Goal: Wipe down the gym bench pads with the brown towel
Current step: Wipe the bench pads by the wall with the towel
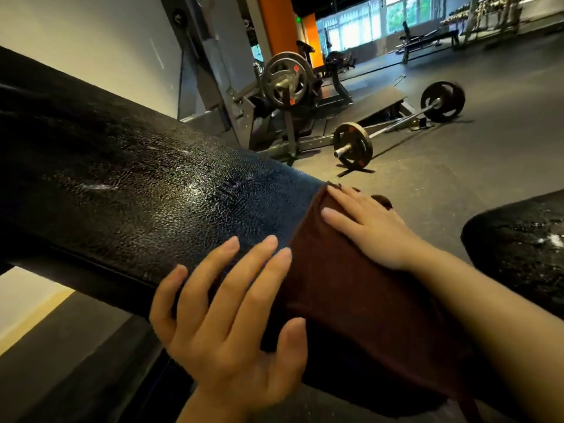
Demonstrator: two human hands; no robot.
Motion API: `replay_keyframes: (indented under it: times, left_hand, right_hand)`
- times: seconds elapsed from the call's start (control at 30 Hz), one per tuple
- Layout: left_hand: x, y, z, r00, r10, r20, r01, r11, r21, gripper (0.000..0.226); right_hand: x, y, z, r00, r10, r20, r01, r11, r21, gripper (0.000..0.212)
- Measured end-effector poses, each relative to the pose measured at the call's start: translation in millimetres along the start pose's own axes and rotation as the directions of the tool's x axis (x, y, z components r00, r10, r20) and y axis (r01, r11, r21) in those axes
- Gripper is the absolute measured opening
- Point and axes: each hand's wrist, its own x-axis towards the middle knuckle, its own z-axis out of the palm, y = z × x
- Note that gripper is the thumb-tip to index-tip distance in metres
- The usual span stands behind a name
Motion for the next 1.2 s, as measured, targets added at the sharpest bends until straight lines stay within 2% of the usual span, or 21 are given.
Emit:
replay_keyframes:
  times: [0.1,0.23,0.37,0.43,0.5,0.57,0.67,0.77,0.9,1.0,1.1,1.2]
  left_hand:
    - [0,0,1,1.0,0.012,-0.019,-0.012,1.0,-0.003,0.038]
    - [-1,0,2,1.0,0.024,-0.002,-0.024,1.0,0.013,0.037]
    - [0,1,1,1.0,-0.004,0.025,0.004,1.0,0.001,0.035]
    - [1,2,0,0.999,-0.022,0.035,0.022,1.0,-0.015,0.037]
    - [3,1,-2,0.998,-0.033,0.047,0.035,0.999,-0.033,0.038]
    - [2,1,-5,0.996,-0.027,0.082,0.033,0.997,-0.071,0.036]
    - [2,-3,-17,0.992,0.033,0.118,-0.018,0.992,-0.126,0.035]
    - [10,-22,-30,0.991,0.084,0.102,-0.073,0.991,-0.108,0.037]
    - [36,-60,-36,0.997,0.046,0.062,-0.042,0.998,-0.054,0.038]
    - [46,-73,-30,0.996,0.028,0.081,-0.025,0.999,-0.028,0.04]
    - [45,-72,-24,0.992,0.07,0.102,-0.07,0.998,-0.002,0.04]
    - [43,-71,-21,0.991,0.103,0.086,-0.103,0.995,0.004,0.039]
  right_hand:
    - [19,19,4,0.997,-0.021,-0.068,0.023,0.999,0.035,0.096]
    - [14,22,8,0.997,0.01,-0.071,-0.008,1.0,0.026,0.086]
    - [-25,12,9,0.998,0.05,-0.025,-0.049,0.998,0.034,0.078]
    - [-53,5,10,0.999,0.038,-0.003,-0.038,0.998,0.051,0.083]
    - [-79,-4,12,1.0,0.022,0.01,-0.023,0.998,0.062,0.074]
    - [-101,-14,13,0.999,0.02,0.038,-0.021,0.999,0.03,0.059]
    - [-129,-33,17,0.999,-0.008,0.033,0.01,0.998,-0.063,0.063]
    - [-145,-55,25,0.998,-0.048,0.028,0.052,0.984,-0.17,0.059]
    - [-141,-80,30,0.998,-0.044,0.047,0.051,0.985,-0.164,0.05]
    - [-125,-91,29,0.996,-0.061,0.067,0.069,0.99,-0.124,0.056]
    - [-105,-96,24,0.993,-0.097,0.065,0.101,0.994,-0.053,0.078]
    - [-80,-100,18,0.992,-0.088,0.086,0.09,0.996,-0.016,0.069]
